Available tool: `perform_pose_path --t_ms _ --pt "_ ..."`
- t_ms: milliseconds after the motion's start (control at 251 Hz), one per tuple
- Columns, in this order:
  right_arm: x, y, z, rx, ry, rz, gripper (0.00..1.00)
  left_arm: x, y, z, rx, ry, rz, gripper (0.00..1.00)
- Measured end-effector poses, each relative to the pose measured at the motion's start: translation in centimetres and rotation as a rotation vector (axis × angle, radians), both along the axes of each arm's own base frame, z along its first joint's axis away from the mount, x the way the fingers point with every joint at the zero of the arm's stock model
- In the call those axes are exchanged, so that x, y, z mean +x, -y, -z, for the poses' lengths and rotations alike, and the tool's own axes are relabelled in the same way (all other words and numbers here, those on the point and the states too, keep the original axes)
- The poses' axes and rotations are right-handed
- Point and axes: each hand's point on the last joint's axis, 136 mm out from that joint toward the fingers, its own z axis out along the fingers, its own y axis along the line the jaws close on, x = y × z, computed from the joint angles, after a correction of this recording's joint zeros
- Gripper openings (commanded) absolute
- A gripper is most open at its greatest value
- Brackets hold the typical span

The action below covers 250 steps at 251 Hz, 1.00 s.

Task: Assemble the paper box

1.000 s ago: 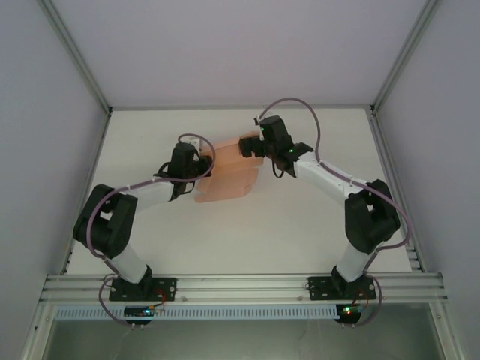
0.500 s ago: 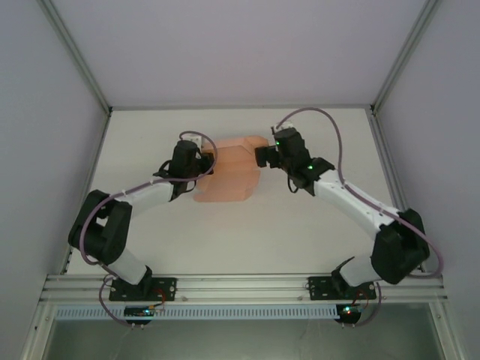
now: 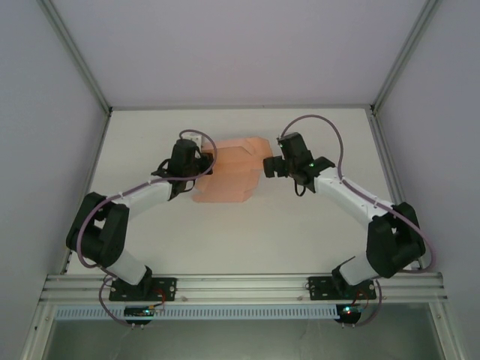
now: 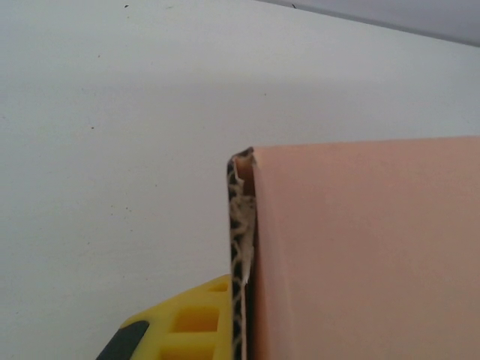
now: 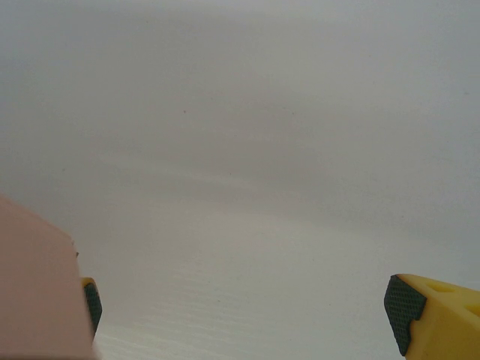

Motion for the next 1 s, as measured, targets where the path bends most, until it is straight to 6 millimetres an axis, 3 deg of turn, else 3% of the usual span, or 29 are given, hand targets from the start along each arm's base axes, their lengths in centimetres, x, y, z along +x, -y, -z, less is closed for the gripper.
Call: perform_pose_path --t_ms 391,583,998 --pt "-0.3 0.7 1.4 0.012 -0.056 -0.008 0.99 0.1 -0.2 -0.2 0.022 -0.010 0.006 0.00" --pt "-0.7 0.0 2.2 0.044 -0.075 -0.040 0.99 0.2 -0.3 -0.1 0.028 -0.009 0.007 0.00" --pt "1.9 -5.4 -2.0 0.232 0.053 -0.182 0.99 -0.1 0.3 1.2 0.028 -0.059 0.037 0.00"
